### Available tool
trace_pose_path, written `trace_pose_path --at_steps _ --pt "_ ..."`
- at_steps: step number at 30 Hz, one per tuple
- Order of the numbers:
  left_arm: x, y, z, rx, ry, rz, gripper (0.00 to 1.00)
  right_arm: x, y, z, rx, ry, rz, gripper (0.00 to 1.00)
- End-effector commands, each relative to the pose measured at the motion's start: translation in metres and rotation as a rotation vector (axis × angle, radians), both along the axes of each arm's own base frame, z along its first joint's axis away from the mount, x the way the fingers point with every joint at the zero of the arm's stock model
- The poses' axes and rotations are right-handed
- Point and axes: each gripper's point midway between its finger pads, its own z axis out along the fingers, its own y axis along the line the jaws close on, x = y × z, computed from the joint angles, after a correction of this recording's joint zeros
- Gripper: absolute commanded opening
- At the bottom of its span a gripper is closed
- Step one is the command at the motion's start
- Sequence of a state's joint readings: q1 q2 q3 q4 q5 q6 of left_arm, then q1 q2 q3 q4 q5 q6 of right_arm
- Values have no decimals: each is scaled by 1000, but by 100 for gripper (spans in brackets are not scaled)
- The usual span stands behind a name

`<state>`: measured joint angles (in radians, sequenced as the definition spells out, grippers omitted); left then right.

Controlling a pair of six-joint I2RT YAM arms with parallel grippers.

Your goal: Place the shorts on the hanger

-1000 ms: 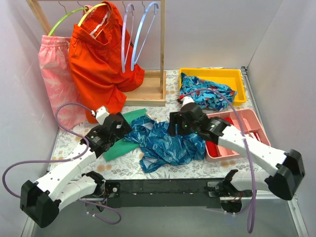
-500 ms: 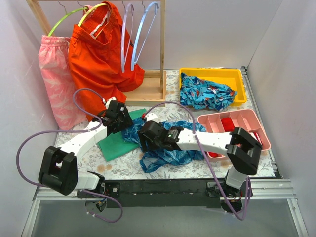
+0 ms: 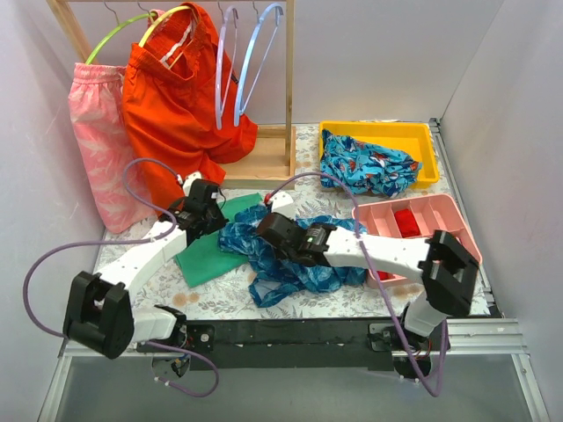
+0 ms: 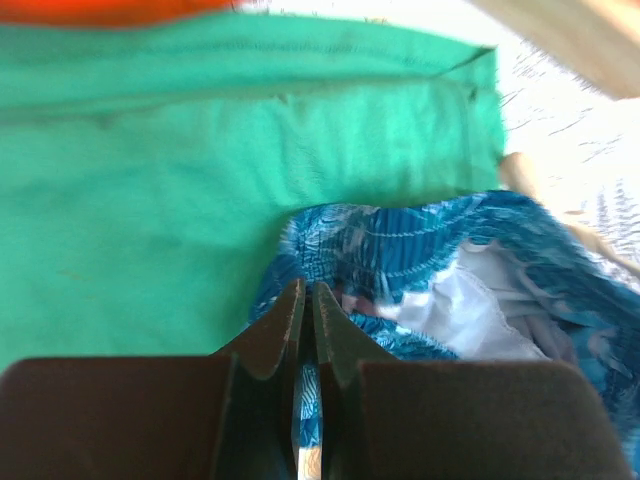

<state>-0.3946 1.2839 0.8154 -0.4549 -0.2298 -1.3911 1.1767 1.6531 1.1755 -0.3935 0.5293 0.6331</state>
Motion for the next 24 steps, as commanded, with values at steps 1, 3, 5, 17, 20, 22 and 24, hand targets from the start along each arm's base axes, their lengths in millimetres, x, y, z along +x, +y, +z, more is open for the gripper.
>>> trace_pose_path --at_steps 1,3,5,17,20,22,24 --pt "5 25 76 49 -184 69 0 14 -39 66 16 -139 -117 1" --pt "6 34 120 45 -294 101 0 19 -53 102 33 -188 -140 1" --pt "3 42 152 52 -368 113 0 25 -66 134 63 -231 -158 1" --pt "-31 46 467 -120 -1042 35 0 64 -66 445 498 -663 -33 1" --pt "-37 39 506 -136 -1109 -18 0 64 -72 473 547 -736 -44 1" --pt "-38 33 504 -156 -1089 -50 0 58 -80 480 590 -762 -48 1" --pt "-37 25 480 -171 -1035 -83 0 64 -67 429 535 -691 -34 1"
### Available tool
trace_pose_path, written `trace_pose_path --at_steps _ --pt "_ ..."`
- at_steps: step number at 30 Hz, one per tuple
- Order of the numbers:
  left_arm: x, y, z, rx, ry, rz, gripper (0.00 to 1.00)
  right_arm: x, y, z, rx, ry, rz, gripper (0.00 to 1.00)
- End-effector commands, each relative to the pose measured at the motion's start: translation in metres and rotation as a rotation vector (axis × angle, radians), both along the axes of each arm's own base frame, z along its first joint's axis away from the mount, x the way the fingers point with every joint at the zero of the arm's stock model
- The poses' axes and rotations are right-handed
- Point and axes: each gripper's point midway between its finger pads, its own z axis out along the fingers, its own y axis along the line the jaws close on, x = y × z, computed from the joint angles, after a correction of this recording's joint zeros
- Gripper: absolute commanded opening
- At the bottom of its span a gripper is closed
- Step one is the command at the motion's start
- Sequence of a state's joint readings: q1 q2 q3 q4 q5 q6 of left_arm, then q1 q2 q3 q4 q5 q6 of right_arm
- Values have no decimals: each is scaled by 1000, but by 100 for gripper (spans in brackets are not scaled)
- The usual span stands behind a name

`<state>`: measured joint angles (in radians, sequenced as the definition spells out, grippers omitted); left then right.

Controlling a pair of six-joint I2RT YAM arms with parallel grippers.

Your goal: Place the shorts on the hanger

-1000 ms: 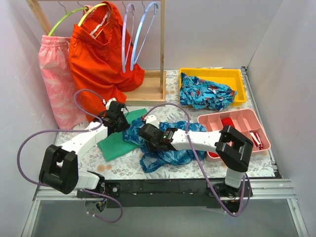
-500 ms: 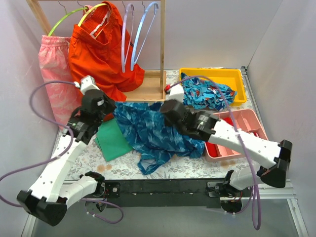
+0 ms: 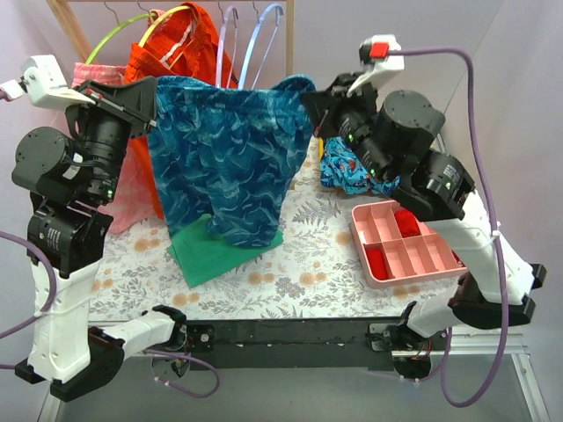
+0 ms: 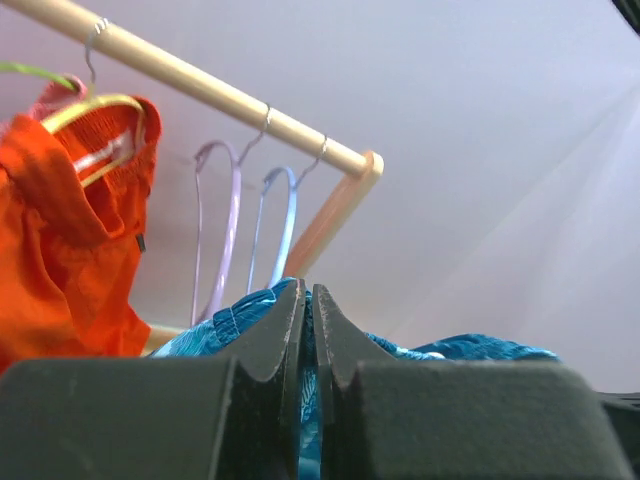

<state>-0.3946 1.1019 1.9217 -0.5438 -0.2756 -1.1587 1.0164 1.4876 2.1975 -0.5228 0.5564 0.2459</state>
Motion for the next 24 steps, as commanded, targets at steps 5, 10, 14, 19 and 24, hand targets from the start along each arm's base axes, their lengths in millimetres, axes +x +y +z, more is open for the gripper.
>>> trace_pose_path --at_steps 5,10,14,19,24 --pt "1 -23 -146 -1 290 -118 0 -5 -8 -145 -111 171 26 1" --pt "-31 -47 -324 -105 619 -265 11 -26 -27 -324 -293 450 53 1" --pt "-49 -56 -388 -166 752 -320 65 -56 -47 -434 -417 682 111 1" --pt "-37 -51 -399 -60 796 -273 80 -71 -57 -461 -424 743 121 5" --pt "-29 -61 -430 103 924 -324 51 -74 -65 -463 -425 751 98 18"
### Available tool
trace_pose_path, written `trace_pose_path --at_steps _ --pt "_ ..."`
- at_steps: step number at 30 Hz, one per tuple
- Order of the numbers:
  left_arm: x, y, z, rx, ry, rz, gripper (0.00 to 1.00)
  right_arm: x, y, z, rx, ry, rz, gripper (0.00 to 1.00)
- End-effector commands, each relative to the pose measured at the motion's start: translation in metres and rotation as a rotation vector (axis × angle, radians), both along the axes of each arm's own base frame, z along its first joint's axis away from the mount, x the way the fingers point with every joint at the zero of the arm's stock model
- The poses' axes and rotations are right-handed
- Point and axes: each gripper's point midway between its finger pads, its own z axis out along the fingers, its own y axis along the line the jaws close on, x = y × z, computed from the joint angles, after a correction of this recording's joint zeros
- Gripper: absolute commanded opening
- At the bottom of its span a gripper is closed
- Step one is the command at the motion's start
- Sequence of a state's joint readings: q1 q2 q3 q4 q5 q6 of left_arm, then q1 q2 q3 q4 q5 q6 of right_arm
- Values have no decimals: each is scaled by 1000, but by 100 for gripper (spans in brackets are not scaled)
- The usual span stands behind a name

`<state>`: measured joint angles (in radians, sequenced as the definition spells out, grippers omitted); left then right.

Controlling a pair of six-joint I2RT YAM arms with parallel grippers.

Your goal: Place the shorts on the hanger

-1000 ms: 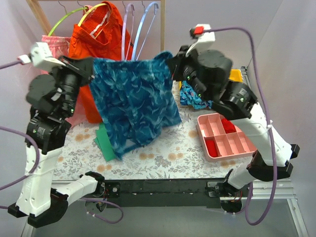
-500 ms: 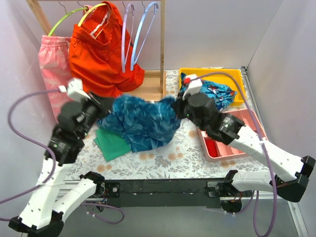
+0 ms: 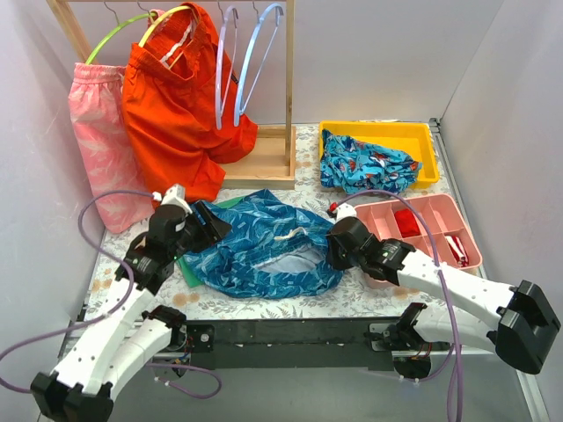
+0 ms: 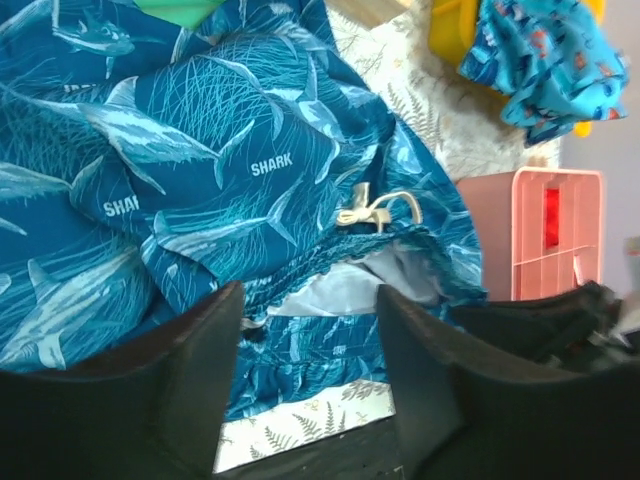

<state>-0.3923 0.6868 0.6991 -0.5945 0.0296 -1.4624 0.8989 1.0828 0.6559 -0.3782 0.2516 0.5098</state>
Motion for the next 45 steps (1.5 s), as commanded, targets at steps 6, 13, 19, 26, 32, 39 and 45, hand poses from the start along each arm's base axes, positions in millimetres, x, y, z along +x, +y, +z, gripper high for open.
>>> trace_pose_path --at_steps 6,13,19,26,32,39,45 --pt "0 -6 -26 147 87 -93 43 6 9 23 109 -49 -34 18" --pt "40 -8 86 170 -198 -23 58 9 14 32 132 -69 -27 17" --pt "105 20 238 288 -491 194 75 8 15 36 156 -68 -31 18" --pt "178 6 344 351 -678 105 80 3 19 42 183 -61 -5 17" --pt "235 -21 343 392 -747 -4 77 2 23 49 176 -60 31 16" --pt "258 -24 325 440 -742 -1 71 2 20 51 175 -76 37 15" --pt "266 -25 296 454 -676 -13 53 0 21 47 186 -67 41 15"
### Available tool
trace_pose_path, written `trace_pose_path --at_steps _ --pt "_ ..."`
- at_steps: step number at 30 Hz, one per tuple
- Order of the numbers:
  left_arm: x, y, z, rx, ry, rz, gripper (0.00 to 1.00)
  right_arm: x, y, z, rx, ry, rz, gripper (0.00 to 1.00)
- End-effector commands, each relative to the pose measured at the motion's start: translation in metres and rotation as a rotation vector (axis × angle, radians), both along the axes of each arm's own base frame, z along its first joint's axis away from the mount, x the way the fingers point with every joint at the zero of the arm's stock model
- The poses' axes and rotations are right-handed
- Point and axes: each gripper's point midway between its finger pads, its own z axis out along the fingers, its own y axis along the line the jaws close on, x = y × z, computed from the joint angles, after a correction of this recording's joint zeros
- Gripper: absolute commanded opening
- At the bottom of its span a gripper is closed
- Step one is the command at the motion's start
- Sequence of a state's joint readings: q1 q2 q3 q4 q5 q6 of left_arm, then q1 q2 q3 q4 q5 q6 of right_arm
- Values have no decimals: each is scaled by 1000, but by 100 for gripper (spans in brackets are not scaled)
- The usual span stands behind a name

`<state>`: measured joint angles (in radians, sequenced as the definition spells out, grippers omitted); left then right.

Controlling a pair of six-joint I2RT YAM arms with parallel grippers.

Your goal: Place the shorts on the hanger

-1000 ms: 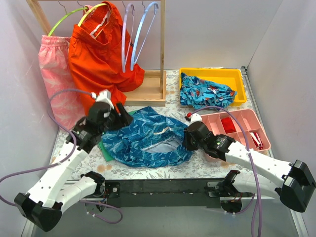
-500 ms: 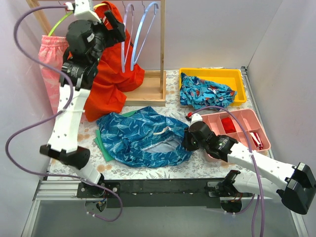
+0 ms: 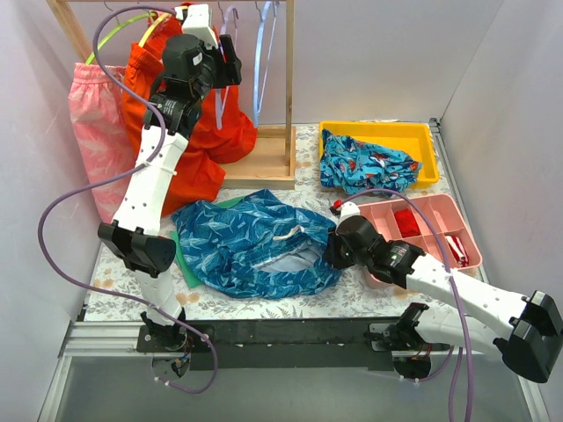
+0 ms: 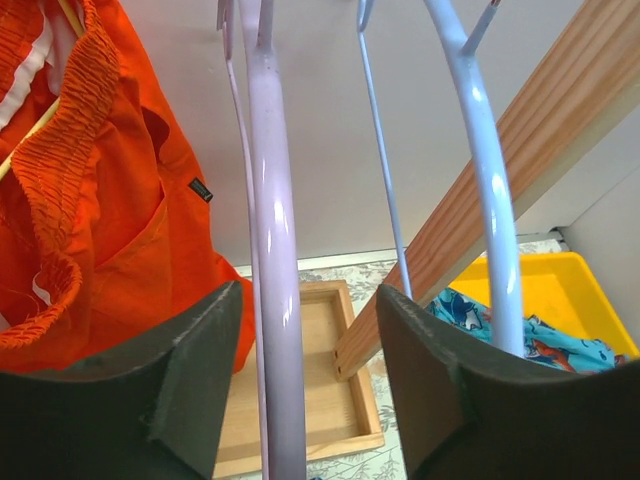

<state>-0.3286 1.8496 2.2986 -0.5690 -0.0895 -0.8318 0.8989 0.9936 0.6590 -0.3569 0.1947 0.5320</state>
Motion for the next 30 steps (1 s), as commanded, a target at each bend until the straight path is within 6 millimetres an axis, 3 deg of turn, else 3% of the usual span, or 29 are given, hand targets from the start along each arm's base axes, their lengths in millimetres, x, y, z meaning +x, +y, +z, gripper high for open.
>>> trace_pose_path --at_steps 1,11,14,23,26,30 --pt "-14 8 17 7 -46 -1 51 3 9 19 61 -37 19 15" --pt "-21 17 40 18 -106 31 8 0 7 18 60 -34 23 15" --pt "-26 19 51 14 -133 33 0 1 8 19 61 -35 23 15" --pt "-47 35 93 -1 -256 76 0 2 9 17 57 -34 25 15" --pt "-49 35 99 -4 -276 74 0 2 8 16 56 -35 24 15" --pt "-53 35 92 -3 -253 68 0 1 8 15 52 -32 26 15"
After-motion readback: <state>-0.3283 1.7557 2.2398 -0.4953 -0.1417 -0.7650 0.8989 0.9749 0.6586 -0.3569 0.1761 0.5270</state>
